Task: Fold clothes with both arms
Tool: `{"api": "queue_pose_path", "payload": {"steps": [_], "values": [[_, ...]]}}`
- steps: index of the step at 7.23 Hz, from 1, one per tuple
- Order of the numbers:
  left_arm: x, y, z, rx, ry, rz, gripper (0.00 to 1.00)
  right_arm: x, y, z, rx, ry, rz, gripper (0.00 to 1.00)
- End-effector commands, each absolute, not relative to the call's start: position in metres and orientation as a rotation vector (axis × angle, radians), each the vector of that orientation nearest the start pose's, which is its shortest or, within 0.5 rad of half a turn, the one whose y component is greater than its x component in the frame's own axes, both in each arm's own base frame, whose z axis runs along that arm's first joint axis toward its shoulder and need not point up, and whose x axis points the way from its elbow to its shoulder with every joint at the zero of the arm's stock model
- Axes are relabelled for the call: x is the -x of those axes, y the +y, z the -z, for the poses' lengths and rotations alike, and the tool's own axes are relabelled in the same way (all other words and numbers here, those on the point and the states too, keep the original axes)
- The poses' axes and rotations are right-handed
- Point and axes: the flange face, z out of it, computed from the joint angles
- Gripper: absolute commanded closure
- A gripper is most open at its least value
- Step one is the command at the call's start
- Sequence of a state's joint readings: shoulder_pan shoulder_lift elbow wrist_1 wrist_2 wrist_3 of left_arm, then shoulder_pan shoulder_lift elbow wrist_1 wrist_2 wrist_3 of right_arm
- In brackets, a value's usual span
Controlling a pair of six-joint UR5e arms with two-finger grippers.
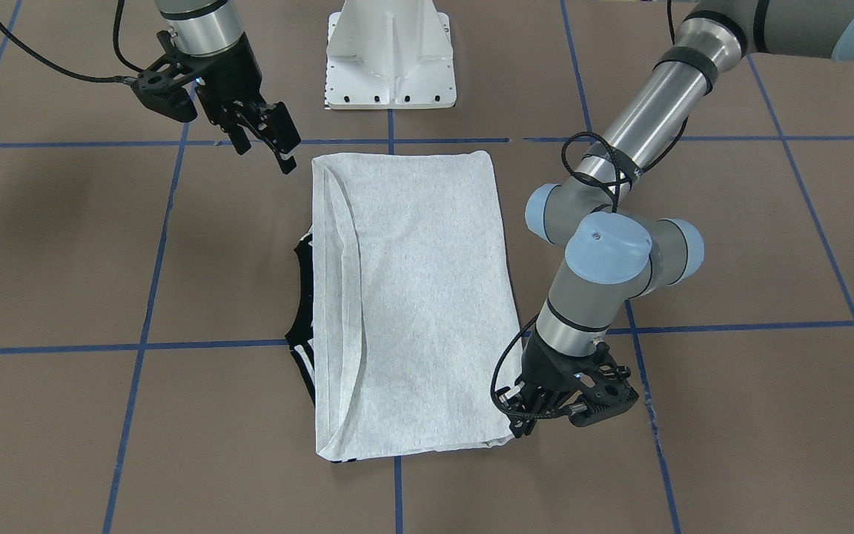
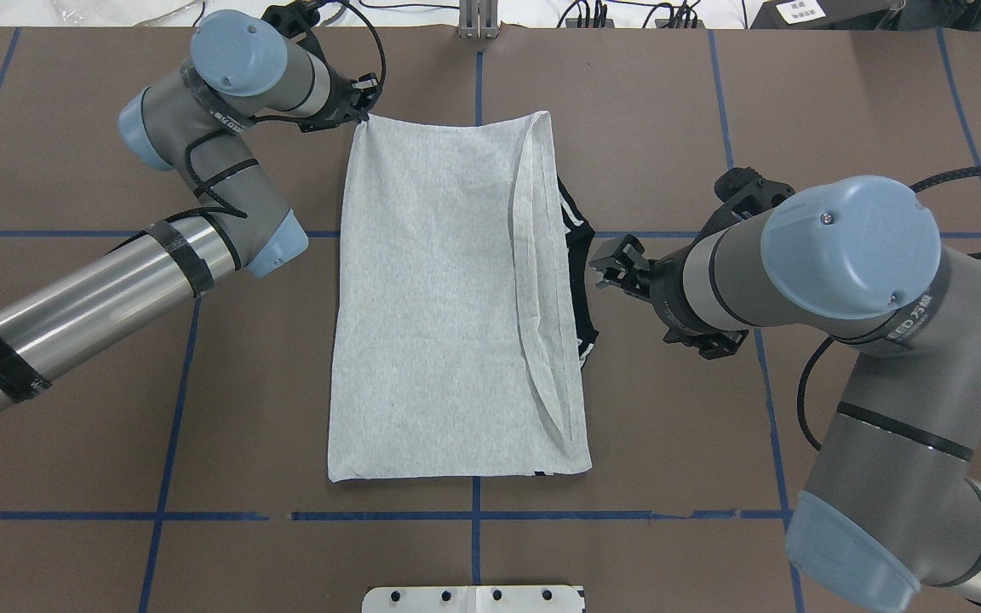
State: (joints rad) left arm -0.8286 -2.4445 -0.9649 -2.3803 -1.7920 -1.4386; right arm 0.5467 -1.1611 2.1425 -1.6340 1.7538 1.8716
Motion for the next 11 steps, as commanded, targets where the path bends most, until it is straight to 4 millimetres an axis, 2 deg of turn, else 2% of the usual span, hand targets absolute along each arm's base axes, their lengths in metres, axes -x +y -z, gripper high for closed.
{"api": "queue_pose_path", "payload": {"steps": [1,2,3,4,5,6,8,9,11], "values": [[-0.465,-0.678,-0.287,-0.350,1.088,0.484,0.35,0.434,-0.369,-0.200,0.081,-0.930,-0.675,0.00],[-0.449,-0.661,-0.297,-0.359,1.101,0.478,0.35,0.457,-0.345,-0.196,0.122,-0.929,-0.657,0.00],[-0.442,-0.648,-0.305,-0.334,1.117,0.458,0.35,0.479,-0.323,-0.197,0.175,-0.913,-0.671,0.00],[-0.442,-0.645,-0.309,-0.307,1.123,0.443,0.34,0.497,-0.308,-0.204,0.195,-0.887,-0.655,0.00],[-0.442,-0.645,-0.310,-0.307,1.121,0.441,0.34,0.521,-0.295,-0.220,0.178,-0.846,-0.669,0.00],[-0.441,-0.645,-0.311,-0.305,1.119,0.442,0.34,0.536,-0.289,-0.232,0.165,-0.822,-0.663,0.00],[-0.438,-0.642,-0.330,-0.301,1.098,0.449,0.34,0.566,-0.288,-0.256,0.187,-0.851,-0.670,0.00],[-0.436,-0.641,-0.338,-0.298,1.090,0.454,0.33,0.568,-0.284,-0.259,0.191,-0.850,-0.665,0.00],[-0.436,-0.640,-0.340,-0.297,1.087,0.456,0.31,0.572,-0.282,-0.265,0.190,-0.834,-0.661,0.00]]}}
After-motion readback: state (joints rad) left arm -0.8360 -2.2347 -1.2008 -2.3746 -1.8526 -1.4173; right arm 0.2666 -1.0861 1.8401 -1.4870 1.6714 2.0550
